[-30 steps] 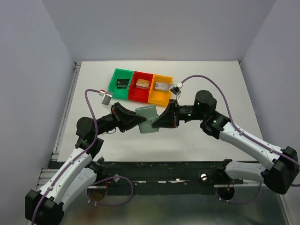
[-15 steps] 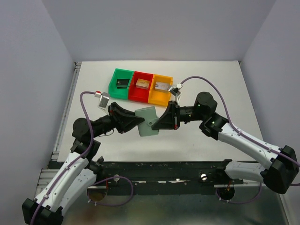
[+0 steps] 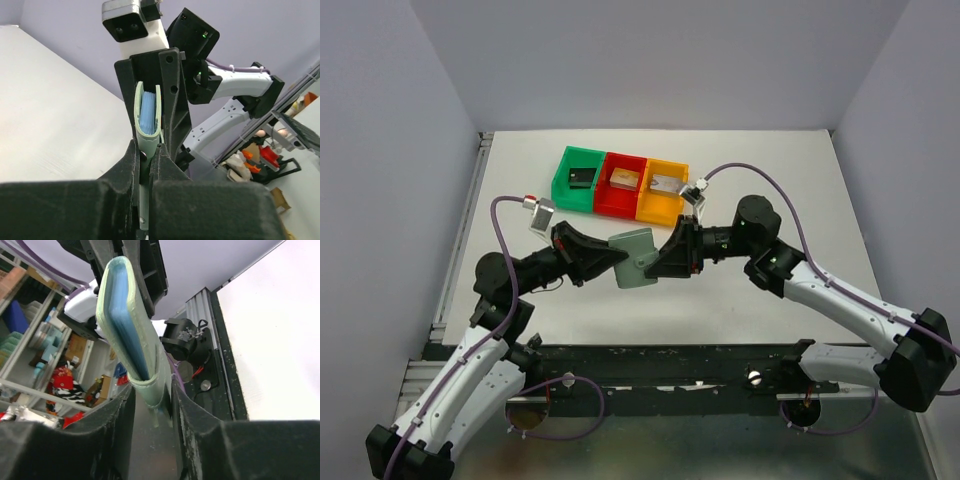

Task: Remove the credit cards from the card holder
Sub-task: Open the card holder at the center of the board.

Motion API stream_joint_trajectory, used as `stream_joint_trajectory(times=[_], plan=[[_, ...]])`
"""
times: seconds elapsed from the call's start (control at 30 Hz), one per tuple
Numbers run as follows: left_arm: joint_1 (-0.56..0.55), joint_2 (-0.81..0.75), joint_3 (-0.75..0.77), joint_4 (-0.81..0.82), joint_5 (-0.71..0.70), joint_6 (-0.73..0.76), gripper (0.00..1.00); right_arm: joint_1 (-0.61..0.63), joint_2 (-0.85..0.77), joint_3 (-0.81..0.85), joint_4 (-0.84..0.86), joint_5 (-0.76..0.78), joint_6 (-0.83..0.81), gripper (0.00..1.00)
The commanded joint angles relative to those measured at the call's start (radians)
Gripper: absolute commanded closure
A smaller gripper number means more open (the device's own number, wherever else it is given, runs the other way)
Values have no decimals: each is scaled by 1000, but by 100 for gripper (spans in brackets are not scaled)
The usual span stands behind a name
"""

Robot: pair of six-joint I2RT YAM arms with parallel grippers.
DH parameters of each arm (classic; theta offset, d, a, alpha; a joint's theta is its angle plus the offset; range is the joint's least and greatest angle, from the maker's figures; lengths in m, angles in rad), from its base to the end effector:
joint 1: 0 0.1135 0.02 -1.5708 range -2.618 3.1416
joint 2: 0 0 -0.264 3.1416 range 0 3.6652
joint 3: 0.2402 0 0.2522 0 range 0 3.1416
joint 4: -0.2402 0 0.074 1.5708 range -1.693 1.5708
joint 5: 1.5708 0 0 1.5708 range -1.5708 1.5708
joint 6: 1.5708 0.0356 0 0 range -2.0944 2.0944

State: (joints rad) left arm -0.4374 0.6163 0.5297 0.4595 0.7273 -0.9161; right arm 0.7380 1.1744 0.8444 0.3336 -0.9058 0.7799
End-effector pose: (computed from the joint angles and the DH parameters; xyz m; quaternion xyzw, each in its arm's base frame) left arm 0.1236 -0.0839 0.3413 0.1605 0.5815 -0.6398 0.4762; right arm 0.1774 0.1992 0.3348 -0.2966 0.6410 0.6624 0.2496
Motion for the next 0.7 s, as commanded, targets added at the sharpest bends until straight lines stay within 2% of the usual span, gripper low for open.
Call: stream_joint_trajectory(times=[0.0,0.07,0.3,0.4,0.53,0.57,0.6,0.67], plan=[[0,-10,30,-59,-51,40,100,-5,-42,44,-193,39,-118,48],[0,-7,55,-145,-90,66,100,-3,-74,77,-315,106,-198,42],[0,63,170,-503,-270,97,100,14,-137,244,-764,440,-453,38],[2,118,213,-649,-376,86,100,81,-153,307,-879,696,-528,37],[-6,155,225,-716,-434,66,100,216,-147,379,-958,1104,-580,37],[-12,160,231,-735,-457,59,100,237,-121,407,-991,1219,-590,36],[-18,164,239,-749,-472,56,100,262,-90,442,-1036,1302,-599,29],[-38,171,262,-794,-526,53,100,306,-14,507,-1120,1474,-603,27]])
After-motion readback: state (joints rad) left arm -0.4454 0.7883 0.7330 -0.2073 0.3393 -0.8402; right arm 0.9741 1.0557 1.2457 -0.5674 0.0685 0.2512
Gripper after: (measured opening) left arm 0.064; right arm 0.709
